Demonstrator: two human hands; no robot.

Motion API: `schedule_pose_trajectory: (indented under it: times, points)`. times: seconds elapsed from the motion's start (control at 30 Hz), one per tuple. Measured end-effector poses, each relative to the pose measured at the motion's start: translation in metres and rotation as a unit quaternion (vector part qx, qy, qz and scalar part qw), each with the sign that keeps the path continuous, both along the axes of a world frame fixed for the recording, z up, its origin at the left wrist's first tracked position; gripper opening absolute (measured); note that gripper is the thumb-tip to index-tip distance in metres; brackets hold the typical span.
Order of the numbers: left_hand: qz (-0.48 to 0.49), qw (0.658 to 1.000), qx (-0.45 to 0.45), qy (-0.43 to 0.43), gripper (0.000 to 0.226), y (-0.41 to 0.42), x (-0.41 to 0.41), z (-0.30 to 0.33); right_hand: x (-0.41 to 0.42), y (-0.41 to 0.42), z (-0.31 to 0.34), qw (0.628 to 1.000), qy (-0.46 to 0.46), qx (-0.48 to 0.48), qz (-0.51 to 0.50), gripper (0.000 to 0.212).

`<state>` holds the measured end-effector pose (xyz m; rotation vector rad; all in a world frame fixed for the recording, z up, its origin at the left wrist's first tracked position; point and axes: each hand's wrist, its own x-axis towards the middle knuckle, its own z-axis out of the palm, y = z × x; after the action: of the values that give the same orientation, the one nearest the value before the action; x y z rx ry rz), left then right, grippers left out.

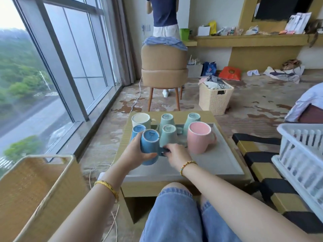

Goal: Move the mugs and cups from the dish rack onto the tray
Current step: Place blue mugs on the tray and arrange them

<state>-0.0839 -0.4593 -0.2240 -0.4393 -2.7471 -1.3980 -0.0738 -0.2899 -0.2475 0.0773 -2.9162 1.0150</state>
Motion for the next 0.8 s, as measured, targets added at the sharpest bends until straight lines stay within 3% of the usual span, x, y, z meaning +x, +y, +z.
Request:
schedule_pose_trajectory:
  times: [0.17,0.8]
  points:
    - [0.002,0.999,0.002,-0.04,0.067,-0.022,-0.004,-0.023,-0.012,-0.014,-0.02,0.999,-0.041,0.02,0.029,0.013]
    - [0.014,0.996,-0.022,-0.08,0.076,-0.048,-0.007,-0.043,-0.015,-0.025,-0.029,0.994,-0.082,-0.018,0.07,0.017]
